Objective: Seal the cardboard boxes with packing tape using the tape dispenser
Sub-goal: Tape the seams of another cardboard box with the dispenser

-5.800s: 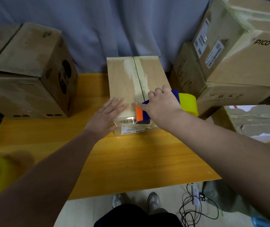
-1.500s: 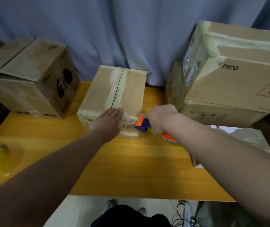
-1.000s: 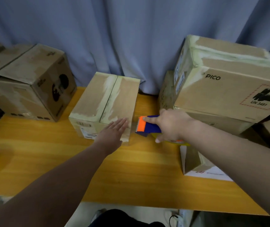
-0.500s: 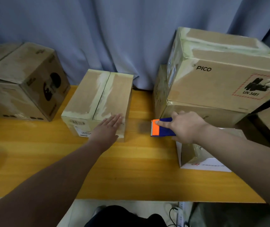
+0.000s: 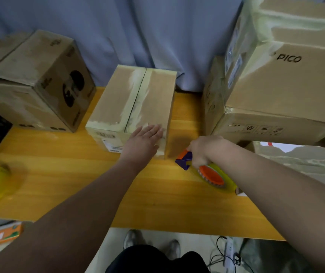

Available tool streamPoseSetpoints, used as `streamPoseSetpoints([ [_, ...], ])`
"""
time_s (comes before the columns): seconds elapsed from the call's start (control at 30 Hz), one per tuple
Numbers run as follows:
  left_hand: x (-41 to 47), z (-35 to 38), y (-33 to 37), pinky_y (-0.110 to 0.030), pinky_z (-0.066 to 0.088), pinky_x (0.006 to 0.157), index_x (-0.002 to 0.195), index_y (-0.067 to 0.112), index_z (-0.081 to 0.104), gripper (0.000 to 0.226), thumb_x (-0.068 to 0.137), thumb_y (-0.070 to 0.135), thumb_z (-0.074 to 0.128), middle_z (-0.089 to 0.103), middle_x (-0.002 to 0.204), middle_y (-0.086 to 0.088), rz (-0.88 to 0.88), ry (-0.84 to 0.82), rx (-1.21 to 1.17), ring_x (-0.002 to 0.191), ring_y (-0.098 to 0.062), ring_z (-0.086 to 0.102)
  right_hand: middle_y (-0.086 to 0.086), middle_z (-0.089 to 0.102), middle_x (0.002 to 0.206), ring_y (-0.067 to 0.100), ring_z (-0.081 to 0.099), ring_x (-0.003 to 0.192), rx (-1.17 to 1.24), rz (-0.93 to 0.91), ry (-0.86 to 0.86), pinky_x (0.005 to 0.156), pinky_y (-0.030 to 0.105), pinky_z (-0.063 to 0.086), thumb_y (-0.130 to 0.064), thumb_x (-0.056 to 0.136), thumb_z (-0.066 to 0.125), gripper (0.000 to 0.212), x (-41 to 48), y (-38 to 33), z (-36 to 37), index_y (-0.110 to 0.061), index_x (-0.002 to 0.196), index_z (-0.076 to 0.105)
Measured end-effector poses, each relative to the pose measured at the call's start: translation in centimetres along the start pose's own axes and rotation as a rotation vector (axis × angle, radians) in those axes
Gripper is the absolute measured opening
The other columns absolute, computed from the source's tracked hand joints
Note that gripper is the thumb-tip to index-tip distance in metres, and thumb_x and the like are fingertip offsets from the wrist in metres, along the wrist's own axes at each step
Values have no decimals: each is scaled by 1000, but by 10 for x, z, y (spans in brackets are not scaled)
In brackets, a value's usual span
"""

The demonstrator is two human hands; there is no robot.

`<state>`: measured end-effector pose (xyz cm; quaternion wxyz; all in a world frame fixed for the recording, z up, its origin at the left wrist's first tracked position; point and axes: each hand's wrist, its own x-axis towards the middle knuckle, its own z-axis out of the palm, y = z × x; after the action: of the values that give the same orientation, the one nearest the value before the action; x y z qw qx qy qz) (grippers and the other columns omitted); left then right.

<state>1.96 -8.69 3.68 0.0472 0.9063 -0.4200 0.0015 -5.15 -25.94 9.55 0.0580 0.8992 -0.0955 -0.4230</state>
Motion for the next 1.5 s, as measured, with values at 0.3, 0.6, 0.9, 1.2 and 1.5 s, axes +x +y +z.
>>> streamPoseSetpoints([
  [0.3,6,10,-12,-33,31,93,117,15,67,39,81,26,57,67,119,0,96,273,-17,110,-22,62,2,53,77,17,46,61,158,-82,-109,52,28,34,-36,89,58,22,20,-5,24,-14,88,64],
  [0.6,15,25,-21,-41,34,86,107,16,65,36,82,37,50,65,107,-1,239,434,178,96,-27,61,10,66,109,28,65,97,1635,-51,286,85,37,52,-30,88,67,42,50,20,108,-18,123,47],
  [0.9,19,35,-13,-41,37,79,110,16,66,45,80,47,52,64,99,-5,188,489,314,87,-27,60,18,69,101,30,65,93,1152,7,495,88,41,49,-31,95,58,32,94,24,124,-4,110,66],
  [1.2,4,27,-24,-42,24,90,122,20,54,50,87,55,47,61,117,-2,146,473,435,107,-26,56,7,43,148,23,33,138,888,-51,1093,119,37,13,-53,85,62,83,78,-81,96,-11,149,31],
  [1.5,4,31,-37,-32,23,110,141,18,42,53,93,35,55,47,144,-2,209,423,266,130,-18,45,11,55,138,20,46,132,609,290,1367,118,35,7,-20,99,41,42,82,-78,97,-11,139,50],
])
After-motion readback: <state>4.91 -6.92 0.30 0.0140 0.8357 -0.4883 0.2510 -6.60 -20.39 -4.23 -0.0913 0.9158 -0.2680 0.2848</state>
